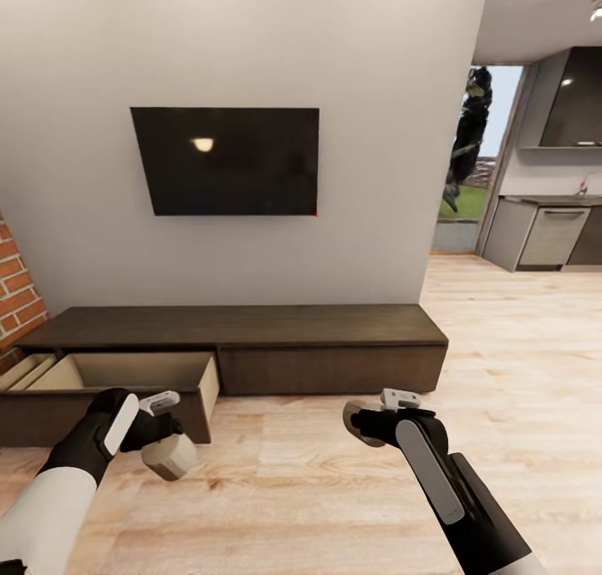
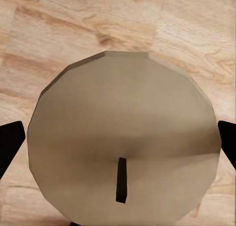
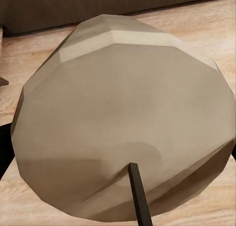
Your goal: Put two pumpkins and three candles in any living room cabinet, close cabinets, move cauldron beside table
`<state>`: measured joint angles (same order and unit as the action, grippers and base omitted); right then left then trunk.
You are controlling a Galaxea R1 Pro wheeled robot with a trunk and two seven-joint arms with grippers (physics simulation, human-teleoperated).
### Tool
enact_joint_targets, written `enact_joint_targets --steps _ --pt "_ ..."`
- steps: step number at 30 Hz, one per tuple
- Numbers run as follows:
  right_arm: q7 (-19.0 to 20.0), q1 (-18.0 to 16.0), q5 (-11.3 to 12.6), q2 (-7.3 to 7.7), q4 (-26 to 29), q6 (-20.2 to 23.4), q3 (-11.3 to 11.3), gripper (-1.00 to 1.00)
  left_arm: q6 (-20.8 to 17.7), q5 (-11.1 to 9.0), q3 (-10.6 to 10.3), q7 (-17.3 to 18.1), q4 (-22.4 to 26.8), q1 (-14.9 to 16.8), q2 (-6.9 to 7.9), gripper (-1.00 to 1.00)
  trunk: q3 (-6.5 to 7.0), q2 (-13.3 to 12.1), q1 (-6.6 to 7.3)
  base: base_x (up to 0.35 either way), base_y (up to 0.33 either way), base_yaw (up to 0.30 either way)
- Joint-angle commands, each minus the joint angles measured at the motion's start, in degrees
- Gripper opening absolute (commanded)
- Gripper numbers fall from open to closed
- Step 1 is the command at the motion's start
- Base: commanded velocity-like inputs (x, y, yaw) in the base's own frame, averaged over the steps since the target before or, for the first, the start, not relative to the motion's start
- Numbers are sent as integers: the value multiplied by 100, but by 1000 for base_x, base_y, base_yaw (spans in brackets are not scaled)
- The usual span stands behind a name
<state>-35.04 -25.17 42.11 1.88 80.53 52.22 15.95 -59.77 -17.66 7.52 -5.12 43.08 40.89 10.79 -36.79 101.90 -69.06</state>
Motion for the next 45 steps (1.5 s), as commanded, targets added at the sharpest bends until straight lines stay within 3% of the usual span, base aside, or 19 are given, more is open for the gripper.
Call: enact_joint_targets --steps 1,11,27,45 --pt "-64 -5 70 6 6 -2 13 -100 -23 -43 6 -40 3 4 1 -100 -6 3 1 0 0 136" --pt "-64 -5 78 5 6 -2 28 -100 -23 -66 4 -13 46 6 25 -100 -6 3 1 6 26 253" --pt "-64 -5 79 -1 6 -2 40 -100 -23 -80 -4 3 37 6 28 -100 -6 3 1 142 242 278" --pt "-64 -5 81 -3 30 -1 42 -100 -23 -80 -5 11 7 10 37 -100 -6 3 1 247 221 23"
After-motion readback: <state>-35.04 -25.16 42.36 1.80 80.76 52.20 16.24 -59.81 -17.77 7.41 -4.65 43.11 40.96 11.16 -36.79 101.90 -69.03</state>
